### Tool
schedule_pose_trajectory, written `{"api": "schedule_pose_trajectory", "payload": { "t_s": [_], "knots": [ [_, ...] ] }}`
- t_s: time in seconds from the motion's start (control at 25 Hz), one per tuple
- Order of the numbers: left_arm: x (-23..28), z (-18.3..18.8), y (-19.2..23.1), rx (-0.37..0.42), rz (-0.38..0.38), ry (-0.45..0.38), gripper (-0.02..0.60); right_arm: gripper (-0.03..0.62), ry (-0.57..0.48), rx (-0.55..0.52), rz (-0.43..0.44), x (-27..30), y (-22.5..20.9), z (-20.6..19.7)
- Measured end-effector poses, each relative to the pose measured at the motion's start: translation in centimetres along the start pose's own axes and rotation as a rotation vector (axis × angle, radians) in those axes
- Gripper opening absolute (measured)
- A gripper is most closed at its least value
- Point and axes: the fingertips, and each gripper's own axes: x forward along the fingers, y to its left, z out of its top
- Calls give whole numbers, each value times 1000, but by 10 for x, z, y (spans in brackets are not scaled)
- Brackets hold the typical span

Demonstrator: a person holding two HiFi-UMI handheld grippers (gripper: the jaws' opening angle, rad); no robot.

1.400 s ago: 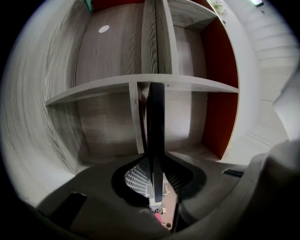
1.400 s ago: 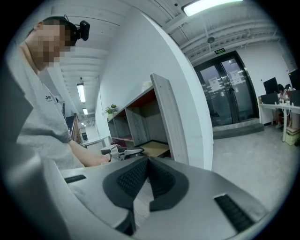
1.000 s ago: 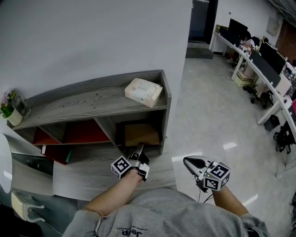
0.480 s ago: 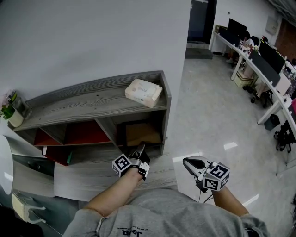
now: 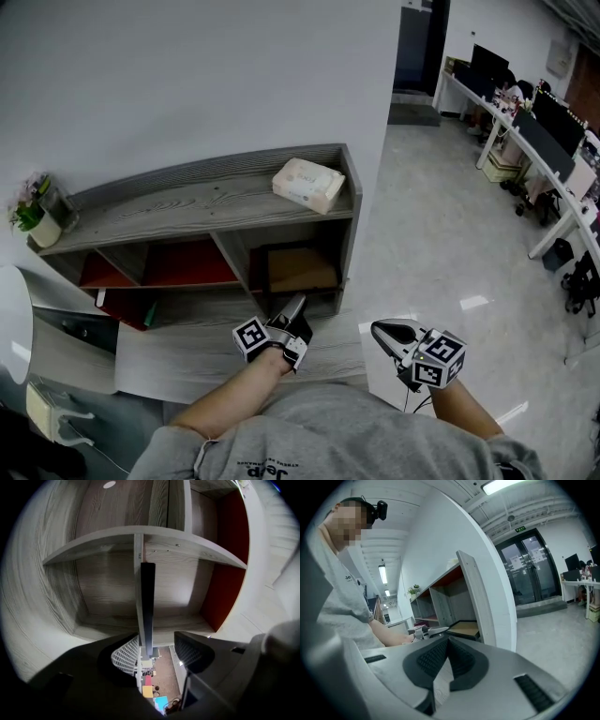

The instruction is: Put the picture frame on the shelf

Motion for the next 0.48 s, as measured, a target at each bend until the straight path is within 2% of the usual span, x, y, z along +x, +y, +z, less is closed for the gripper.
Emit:
{"api": "schedule_pose_trajectory", "payload": {
  "t_s": [0.16, 0.28, 0.48],
  "knots": [
    [-20, -4, -8, -13, -49, 50, 236, 20, -13, -5, 14, 6, 6, 2],
    [-38, -4, -21, 5, -108, 87, 236, 20, -24, -6, 26, 13, 12, 4],
    [-81, 1, -52, 139, -211, 147, 217, 20, -41, -4, 47, 31, 20, 8]
  ]
}}
